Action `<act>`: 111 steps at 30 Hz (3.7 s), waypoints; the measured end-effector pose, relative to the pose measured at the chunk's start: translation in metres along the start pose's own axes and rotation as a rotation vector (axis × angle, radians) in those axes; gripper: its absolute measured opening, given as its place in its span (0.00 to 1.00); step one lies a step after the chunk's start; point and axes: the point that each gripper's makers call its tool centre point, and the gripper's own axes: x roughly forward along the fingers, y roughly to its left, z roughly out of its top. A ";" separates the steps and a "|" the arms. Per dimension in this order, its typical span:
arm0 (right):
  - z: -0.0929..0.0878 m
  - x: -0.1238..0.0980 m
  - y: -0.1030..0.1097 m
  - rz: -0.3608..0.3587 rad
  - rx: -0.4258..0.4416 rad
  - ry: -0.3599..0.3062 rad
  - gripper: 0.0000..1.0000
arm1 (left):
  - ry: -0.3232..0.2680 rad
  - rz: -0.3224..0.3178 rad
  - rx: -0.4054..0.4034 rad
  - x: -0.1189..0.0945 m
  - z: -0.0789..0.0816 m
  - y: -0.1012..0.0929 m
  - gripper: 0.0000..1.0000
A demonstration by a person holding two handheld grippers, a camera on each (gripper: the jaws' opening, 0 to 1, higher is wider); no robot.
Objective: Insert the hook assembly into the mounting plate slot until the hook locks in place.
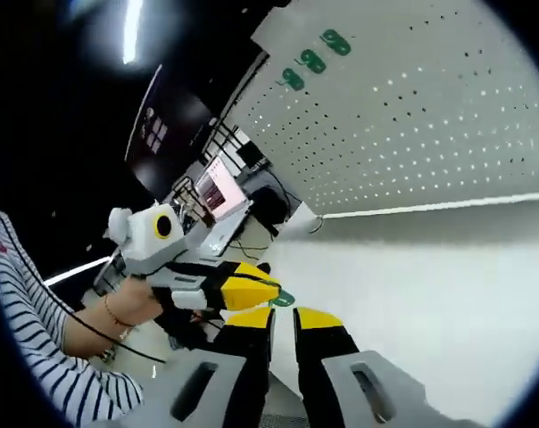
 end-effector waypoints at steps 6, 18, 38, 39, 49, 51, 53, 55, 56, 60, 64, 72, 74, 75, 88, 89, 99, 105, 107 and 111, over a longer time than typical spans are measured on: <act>0.002 0.005 0.014 -0.033 -0.221 0.024 0.15 | 0.014 -0.002 -0.263 0.001 -0.009 0.006 0.02; -0.015 0.024 0.030 -0.050 -0.460 0.105 0.15 | -0.010 -0.088 -0.434 0.001 -0.006 -0.018 0.01; -0.008 0.026 0.022 -0.109 -0.549 0.126 0.06 | -0.044 -0.134 -0.447 -0.002 0.004 -0.031 0.01; -0.008 0.026 0.022 -0.109 -0.545 0.126 0.06 | -0.046 -0.130 -0.442 -0.002 0.004 -0.031 0.01; 0.000 0.022 0.024 -0.129 -0.483 0.104 0.02 | -0.071 -0.128 -0.450 -0.003 0.013 -0.030 0.02; -0.002 0.023 0.027 -0.127 -0.495 0.108 0.01 | -0.069 -0.125 -0.441 -0.004 0.013 -0.030 0.02; -0.004 0.022 0.029 -0.131 -0.531 0.122 0.00 | -0.072 -0.122 -0.429 -0.005 0.014 -0.030 0.02; -0.004 0.022 0.030 -0.131 -0.546 0.120 0.00 | -0.073 -0.121 -0.425 -0.006 0.014 -0.030 0.02; -0.003 0.022 0.029 -0.128 -0.539 0.119 0.00 | -0.072 -0.120 -0.419 -0.007 0.014 -0.030 0.02; 0.001 0.021 0.029 -0.128 -0.500 0.102 0.00 | -0.092 -0.123 -0.423 -0.009 0.018 -0.030 0.03; 0.006 0.019 0.031 -0.130 -0.495 0.090 0.00 | -0.123 -0.134 -0.420 -0.011 0.024 -0.031 0.03; 0.005 0.019 0.029 -0.151 -0.539 0.115 0.00 | -0.117 -0.096 -0.365 -0.009 0.026 -0.032 0.02; 0.006 0.019 0.029 -0.149 -0.535 0.112 0.00 | -0.119 -0.093 -0.354 -0.009 0.026 -0.032 0.02; 0.006 0.019 0.030 -0.149 -0.537 0.111 0.00 | -0.121 -0.093 -0.352 -0.009 0.026 -0.032 0.02; 0.006 0.018 0.031 -0.149 -0.535 0.113 0.01 | -0.105 -0.063 -0.289 -0.009 0.024 -0.032 0.01; 0.007 0.018 0.032 -0.148 -0.538 0.106 0.01 | -0.109 -0.065 -0.301 -0.010 0.025 -0.031 0.01; 0.012 0.017 0.033 -0.159 -0.566 0.086 0.01 | -0.131 -0.087 -0.333 -0.011 0.028 -0.031 0.01; 0.011 0.017 0.033 -0.154 -0.545 0.082 0.00 | -0.138 -0.102 -0.350 -0.011 0.027 -0.030 0.02; 0.012 0.017 0.034 -0.140 -0.506 0.065 0.00 | -0.139 -0.114 -0.351 -0.012 0.027 -0.029 0.03; 0.014 0.017 0.034 -0.136 -0.489 0.055 0.00 | -0.163 -0.110 -0.327 -0.014 0.030 -0.029 0.03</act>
